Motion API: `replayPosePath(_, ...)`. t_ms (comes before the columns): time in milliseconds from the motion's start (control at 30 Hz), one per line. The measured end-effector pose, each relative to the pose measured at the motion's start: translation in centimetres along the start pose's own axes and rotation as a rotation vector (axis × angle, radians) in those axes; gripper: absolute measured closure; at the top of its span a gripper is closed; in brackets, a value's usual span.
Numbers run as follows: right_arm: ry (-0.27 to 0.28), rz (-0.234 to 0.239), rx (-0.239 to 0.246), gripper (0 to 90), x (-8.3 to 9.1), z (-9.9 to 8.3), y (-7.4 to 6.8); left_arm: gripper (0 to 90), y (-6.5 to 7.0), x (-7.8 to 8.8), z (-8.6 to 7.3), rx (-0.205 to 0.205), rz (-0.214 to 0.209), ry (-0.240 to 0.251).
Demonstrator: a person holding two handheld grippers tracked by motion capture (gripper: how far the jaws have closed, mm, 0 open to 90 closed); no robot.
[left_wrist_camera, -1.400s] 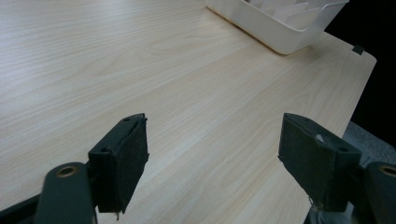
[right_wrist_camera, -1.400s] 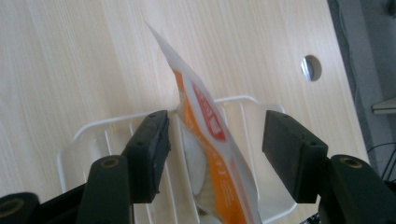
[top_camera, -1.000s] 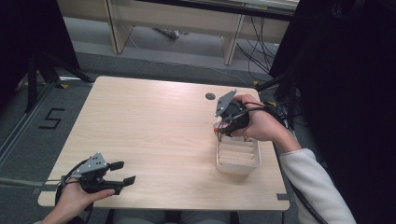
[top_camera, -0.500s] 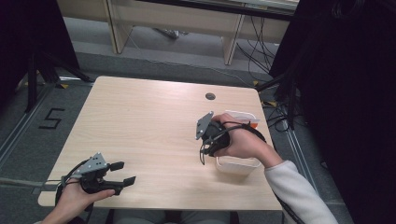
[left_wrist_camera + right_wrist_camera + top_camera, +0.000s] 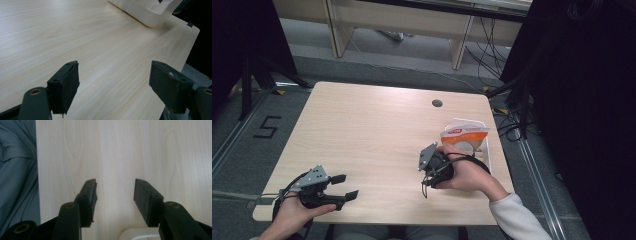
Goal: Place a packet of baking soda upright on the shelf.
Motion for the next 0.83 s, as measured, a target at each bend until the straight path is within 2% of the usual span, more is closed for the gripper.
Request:
replayPosePath(33, 0.007, 0.014, -0.005, 53.5, -0.3, -0.1, -0.3, 23.3, 0.1, 0.0, 0.0, 0.005, -0.001, -0.002)
replayPosePath(167, 0.011, 0.021, -0.024, 53.5, -1.5, -0.7, -1.1, 23.3, 0.3, -0.2, -0.1, 0.012, -0.004, 0.001)
replayPosePath(267, 0.048, 0.038, -0.029, 53.5, -2.3, -0.8, -1.8, 23.3, 0.3, -0.3, -0.1, 0.003, -0.001, -0.008)
replayPosePath(300, 0.033, 0.046, -0.053, 53.2, -2.4, -1.0, -2.2, 23.3, 0.3, -0.3, -0.1, 0.008, -0.001, -0.005)
replayPosePath(333, 0.036, 0.05, -0.027, 52.8, -2.7, -1.0, -2.3, 23.3, 0.3, -0.3, -0.1, 0.003, -0.001, -0.005)
replayPosePath(367, 0.03, 0.027, -0.002, 52.7, -2.9, -1.1, -2.1, 23.3, 0.3, -0.3, -0.2, -0.002, -0.001, -0.007)
replayPosePath(400, 0.028, 0.023, -0.004, 52.6, -3.0, -1.2, -2.0, 23.3, 0.3, -0.3, -0.2, -0.002, 0.0, -0.006)
replayPosePath(433, 0.027, 0.036, -0.036, 52.4, -3.0, -1.2, -2.4, 23.3, 0.3, -0.3, -0.2, -0.005, 0.005, -0.005)
replayPosePath(500, 0.031, 0.048, -0.033, 51.8, -3.3, -1.3, -2.6, 23.3, 0.2, -0.3, -0.2, -0.011, 0.006, -0.004)
replayPosePath(533, 0.01, 0.038, -0.047, 51.6, -3.3, -1.5, -2.7, 23.3, 0.3, -0.3, -0.2, -0.009, 0.004, -0.007)
replayPosePath(567, 0.032, 0.04, -0.023, 51.2, -3.5, -1.3, -2.6, 23.2, 0.4, -0.4, -0.2, 0.006, -0.003, -0.005)
replayPosePath(600, 0.034, 0.055, -0.03, 50.9, -3.5, -1.3, -2.8, 23.2, 0.4, -0.4, -0.2, 0.003, -0.002, -0.004)
replayPosePath(633, 0.023, 0.037, -0.022, 50.6, -3.6, -1.4, -2.6, 23.2, 0.2, -0.4, -0.2, -0.03, 0.001, -0.013)
replayPosePath(700, -0.001, 0.046, -0.048, 50.1, -3.6, -1.5, -2.9, 23.3, 0.2, -0.4, -0.2, -0.024, -0.001, -0.011)
replayPosePath(733, 0.024, 0.039, 0.005, 49.4, -3.9, -1.3, -2.6, 23.3, 0.2, -0.4, -0.2, -0.024, 0.0, -0.012)
replayPosePath(800, 0.029, 0.038, 0.021, 49.1, -3.9, -1.2, -2.6, 23.3, 0.2, -0.5, -0.2, -0.01, 0.001, -0.009)
replayPosePath(833, 0.027, 0.041, 0.016, 48.8, -3.9, -1.2, -2.6, 23.3, 0.2, -0.5, -0.2, -0.024, 0.002, -0.01)
Point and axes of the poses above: each handheld gripper's, and its own axes: x roughly backward along the jaws, z roughly out of its top, y roughly to its right, the point moved 7 cm from there along -x, roughly forward along the jaws, and after that the axes turned 10 degrees about -y, right-handed, at the moved point
